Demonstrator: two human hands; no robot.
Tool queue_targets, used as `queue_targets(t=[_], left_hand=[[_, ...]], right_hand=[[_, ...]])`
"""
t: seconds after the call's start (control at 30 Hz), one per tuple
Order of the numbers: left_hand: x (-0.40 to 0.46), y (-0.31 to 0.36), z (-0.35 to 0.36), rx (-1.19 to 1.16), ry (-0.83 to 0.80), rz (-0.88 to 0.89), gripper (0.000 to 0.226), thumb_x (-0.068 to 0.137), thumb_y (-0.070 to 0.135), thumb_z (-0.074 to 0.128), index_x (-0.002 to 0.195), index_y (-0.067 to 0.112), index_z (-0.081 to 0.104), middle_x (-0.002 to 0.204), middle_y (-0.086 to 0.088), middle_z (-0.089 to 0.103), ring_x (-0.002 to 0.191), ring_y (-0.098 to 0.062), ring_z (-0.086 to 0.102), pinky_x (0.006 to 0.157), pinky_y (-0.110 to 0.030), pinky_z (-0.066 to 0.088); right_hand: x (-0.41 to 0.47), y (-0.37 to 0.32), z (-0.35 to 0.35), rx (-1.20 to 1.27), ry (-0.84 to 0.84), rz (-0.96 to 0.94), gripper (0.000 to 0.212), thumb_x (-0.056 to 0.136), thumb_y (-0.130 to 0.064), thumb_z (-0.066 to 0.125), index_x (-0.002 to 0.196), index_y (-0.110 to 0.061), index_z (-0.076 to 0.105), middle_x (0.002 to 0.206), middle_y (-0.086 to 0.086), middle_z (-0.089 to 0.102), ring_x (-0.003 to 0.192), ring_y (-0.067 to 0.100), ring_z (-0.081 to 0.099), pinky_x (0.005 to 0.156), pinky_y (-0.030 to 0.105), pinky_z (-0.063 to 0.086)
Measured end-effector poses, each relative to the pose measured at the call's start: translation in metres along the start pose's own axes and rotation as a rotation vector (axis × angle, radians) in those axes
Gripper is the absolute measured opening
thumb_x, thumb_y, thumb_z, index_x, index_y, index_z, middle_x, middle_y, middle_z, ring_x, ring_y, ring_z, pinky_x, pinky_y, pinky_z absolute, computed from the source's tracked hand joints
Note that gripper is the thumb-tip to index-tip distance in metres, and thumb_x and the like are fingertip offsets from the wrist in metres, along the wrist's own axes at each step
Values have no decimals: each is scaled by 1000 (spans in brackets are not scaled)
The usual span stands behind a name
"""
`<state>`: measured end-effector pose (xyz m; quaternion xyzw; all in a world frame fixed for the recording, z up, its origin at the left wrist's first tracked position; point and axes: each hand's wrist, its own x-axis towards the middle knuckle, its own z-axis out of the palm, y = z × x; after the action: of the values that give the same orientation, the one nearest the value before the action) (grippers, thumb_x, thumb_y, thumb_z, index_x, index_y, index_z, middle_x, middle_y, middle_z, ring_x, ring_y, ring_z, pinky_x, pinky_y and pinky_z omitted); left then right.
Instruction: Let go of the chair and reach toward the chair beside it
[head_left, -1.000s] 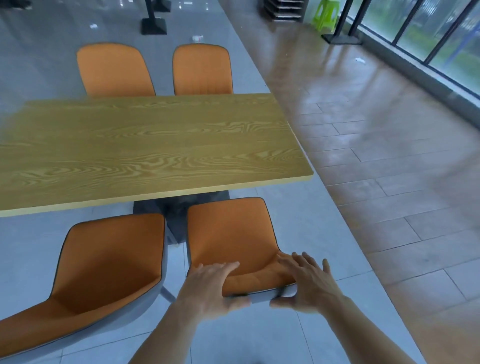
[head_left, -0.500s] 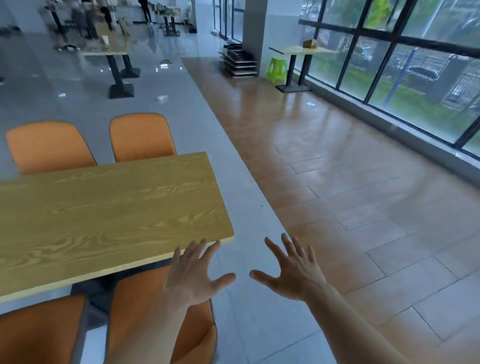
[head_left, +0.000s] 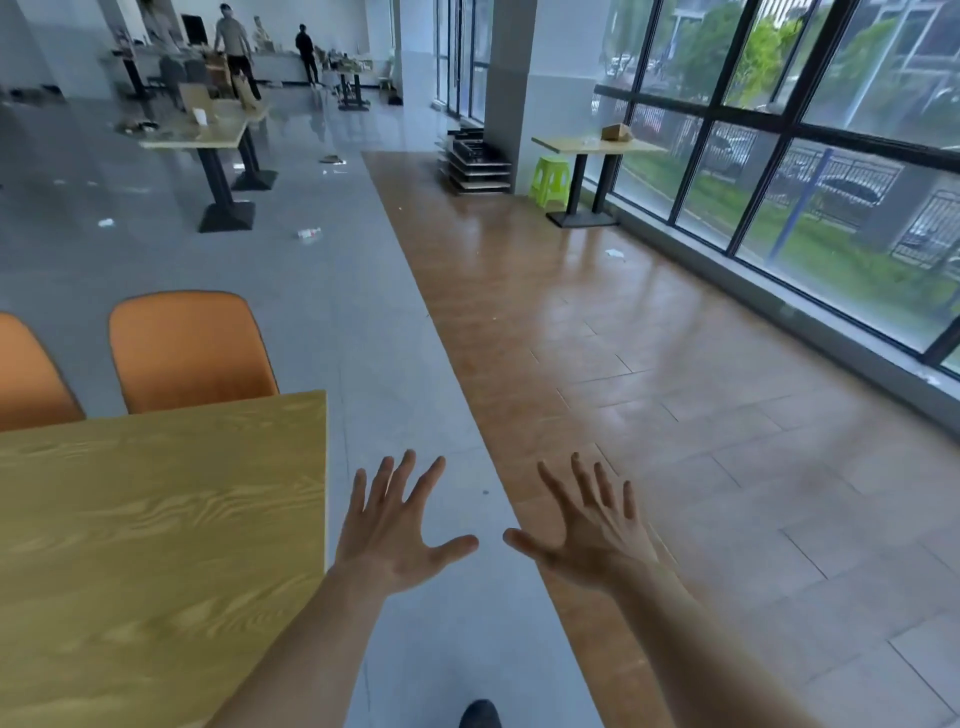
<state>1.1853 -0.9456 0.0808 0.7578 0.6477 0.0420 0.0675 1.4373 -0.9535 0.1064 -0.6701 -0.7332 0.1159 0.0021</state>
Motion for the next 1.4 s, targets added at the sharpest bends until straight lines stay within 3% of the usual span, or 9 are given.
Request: queue_targets(t=[0.17,0.47,0.77,1.03,1.4], left_hand=[[155,-10,-4,-49,16,-57,105,64,99,13,148,44,-20,162,0,-19,145,-23,-22,116,-52,-13],[397,-54,-58,-22,60,-139,105,66,99,16,148,44,-19,162,0,-17,146,-25,-19,117,-52,-13],[623,-143,-68,8,71,-340,105,65,98,16,148,43,-19,163,-1,-16,147,-26,-17,117,-53,-9],[732,-280,-104,-35,128,-653,108,64,99,18,148,43,-19,163,0,-13,147,-24,-16,117,-51,-11],[784,-539,-103,-147,296,-1133,109,62,98,22,150,44,-11,164,1,-5,147,-23,-13,117,-49,-12]], right_hand=[[162,28,-39,-39,-11,-24,115,54,-106,6,151,-48,-14,164,3,-24,149,30,-23,118,61,-12],[421,31,-120,-32,29,-140,110,59,-105,11,150,-50,-16,163,2,-26,149,30,-23,119,61,-11],[717,-9,-151,-61,-22,-323,111,59,-104,13,151,-48,-15,165,3,-21,150,31,-19,120,59,-7],[933,-151,-176,-115,-89,-615,108,64,-103,15,151,-47,-15,166,3,-17,152,32,-11,121,59,-4],[1130,-474,-128,-249,-207,-1053,108,63,-102,19,151,-49,-16,166,0,-18,152,26,-11,122,53,-4]])
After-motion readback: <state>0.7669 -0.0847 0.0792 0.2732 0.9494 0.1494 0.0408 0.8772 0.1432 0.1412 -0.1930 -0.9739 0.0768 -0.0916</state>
